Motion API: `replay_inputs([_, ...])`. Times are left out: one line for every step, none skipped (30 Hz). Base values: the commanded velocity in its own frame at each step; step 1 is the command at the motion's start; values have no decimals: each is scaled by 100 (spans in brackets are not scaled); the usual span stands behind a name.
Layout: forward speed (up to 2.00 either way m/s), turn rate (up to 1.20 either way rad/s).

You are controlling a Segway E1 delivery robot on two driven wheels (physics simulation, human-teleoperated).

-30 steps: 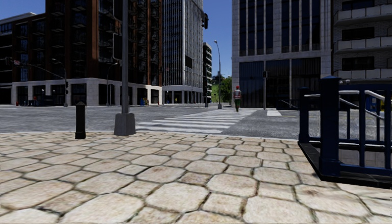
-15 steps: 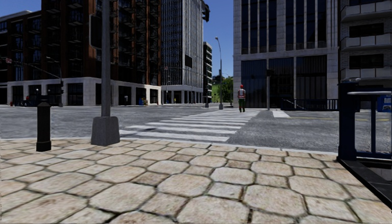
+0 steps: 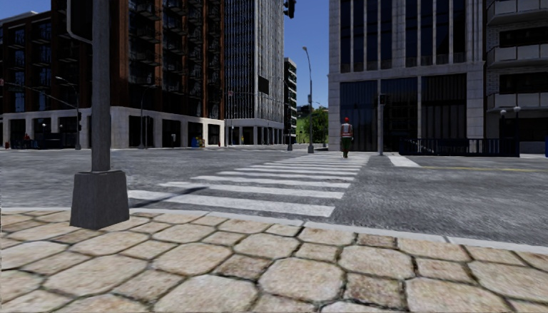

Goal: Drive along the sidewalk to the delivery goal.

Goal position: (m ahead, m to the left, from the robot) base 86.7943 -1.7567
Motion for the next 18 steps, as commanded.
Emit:
replay_inputs([200, 0])
replay_inputs([200, 0])
replay_inputs([200, 0])
replay_inputs([200, 0])
replay_inputs([200, 0])
replay_inputs([200, 0])
replay_inputs([200, 0])
replay_inputs([200, 0])
replay_inputs([200, 0])
replay_inputs([200, 0])
replay_inputs([200, 0])
replay_inputs([200, 0])
replay_inputs([200, 0])
replay_inputs([200, 0])
replay_inputs([200, 0])
replay_inputs([200, 0])
replay_inputs([200, 0])
replay_inputs([200, 0])
